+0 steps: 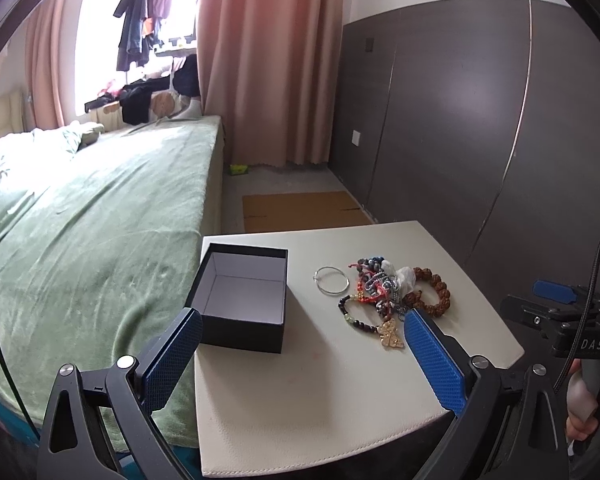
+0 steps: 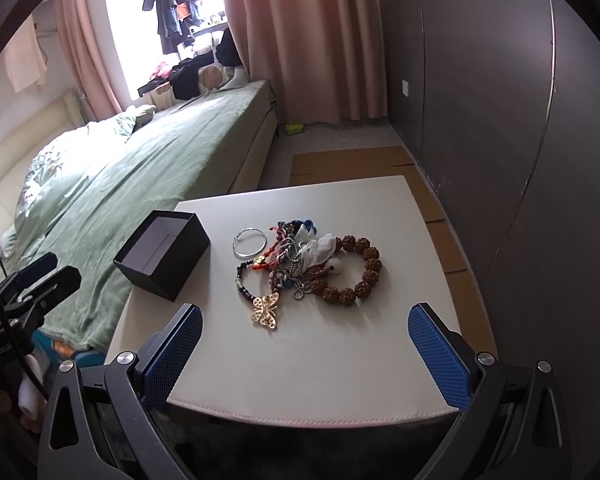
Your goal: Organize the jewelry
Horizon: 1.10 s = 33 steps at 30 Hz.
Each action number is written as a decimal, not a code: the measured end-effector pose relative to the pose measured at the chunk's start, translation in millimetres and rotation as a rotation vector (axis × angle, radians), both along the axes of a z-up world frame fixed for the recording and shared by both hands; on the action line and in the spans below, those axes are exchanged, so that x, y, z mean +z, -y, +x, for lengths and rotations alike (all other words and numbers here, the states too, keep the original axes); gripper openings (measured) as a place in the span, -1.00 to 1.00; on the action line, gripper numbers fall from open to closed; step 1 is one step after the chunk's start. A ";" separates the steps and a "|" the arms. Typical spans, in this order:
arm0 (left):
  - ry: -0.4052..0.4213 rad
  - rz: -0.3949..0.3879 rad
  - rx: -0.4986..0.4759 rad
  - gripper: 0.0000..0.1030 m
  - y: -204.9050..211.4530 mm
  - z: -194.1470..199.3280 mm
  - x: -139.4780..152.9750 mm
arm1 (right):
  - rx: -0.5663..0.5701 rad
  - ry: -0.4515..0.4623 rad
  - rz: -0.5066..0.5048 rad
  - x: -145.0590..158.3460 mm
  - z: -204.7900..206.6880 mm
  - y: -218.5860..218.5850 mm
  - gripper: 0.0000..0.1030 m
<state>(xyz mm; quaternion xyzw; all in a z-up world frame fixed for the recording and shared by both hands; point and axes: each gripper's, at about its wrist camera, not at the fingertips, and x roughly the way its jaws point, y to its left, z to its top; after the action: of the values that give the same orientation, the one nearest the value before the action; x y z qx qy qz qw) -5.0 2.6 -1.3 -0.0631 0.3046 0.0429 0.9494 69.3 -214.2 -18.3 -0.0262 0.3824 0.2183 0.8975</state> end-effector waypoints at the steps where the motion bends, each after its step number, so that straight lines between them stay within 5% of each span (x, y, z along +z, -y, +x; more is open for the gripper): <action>1: 0.003 0.001 0.000 0.96 0.4 -0.1 0.2 | 0.000 0.001 0.000 0.8 -0.4 -1.0 1.00; 33: -0.010 -0.002 0.006 0.96 -7.8 2.8 -1.9 | -0.024 0.005 0.020 1.4 3.9 6.7 1.00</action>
<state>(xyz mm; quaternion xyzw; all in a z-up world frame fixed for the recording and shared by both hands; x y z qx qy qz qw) -2.2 10.5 -3.2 -0.0648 0.3092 0.0457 0.9477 73.2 -220.9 -16.9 -0.0130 0.3783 0.2113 0.9011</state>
